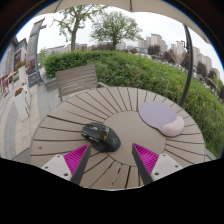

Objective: Arrange mouse

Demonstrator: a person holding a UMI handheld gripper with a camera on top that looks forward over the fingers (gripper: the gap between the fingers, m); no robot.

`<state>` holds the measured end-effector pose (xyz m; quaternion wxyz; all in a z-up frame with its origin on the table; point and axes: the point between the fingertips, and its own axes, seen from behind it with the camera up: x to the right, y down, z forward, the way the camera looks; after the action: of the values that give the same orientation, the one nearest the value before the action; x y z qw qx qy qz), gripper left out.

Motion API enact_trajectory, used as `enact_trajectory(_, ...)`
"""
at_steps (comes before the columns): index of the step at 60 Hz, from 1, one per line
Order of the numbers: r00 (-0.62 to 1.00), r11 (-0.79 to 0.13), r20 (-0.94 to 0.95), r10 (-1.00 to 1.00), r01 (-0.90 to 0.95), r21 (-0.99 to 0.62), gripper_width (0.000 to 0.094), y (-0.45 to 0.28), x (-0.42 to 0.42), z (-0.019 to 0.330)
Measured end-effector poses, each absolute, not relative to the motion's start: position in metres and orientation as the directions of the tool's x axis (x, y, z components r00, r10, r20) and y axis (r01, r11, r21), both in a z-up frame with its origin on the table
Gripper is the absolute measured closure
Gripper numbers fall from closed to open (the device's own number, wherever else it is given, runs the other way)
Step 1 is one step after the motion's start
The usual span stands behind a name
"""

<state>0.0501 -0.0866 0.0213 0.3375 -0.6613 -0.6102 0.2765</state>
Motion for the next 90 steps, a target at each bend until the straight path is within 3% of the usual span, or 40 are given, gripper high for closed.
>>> enact_trajectory(53, 0.132, -0.068, 0.027, 0.991, 0.663, -0.745, 0.0084, -0.061, -0.069, -0.012)
enact_trajectory(58, 0.130, -0.085, 0.002, 0.991, 0.658, -0.748, 0.0159, -0.064, -0.075, -0.013)
enact_trajectory(61, 0.119, -0.087, -0.010, 0.993, 0.661, -0.746, 0.0286, -0.068, -0.077, -0.015)
enact_trajectory(64, 0.125, -0.084, -0.001, 0.992, 0.664, -0.743, 0.0312, -0.068, -0.080, -0.013)
enact_trajectory(68, 0.085, -0.016, 0.057, 0.995, 0.673, -0.739, 0.0430, -0.068, -0.085, -0.010)
enact_trajectory(73, 0.096, -0.015, 0.068, 0.993, 0.678, -0.735, 0.0540, -0.064, -0.089, -0.008)
enact_trajectory(90, 0.106, -0.027, 0.068, 0.992, 0.705, -0.708, 0.0542, -0.049, -0.078, 0.012)
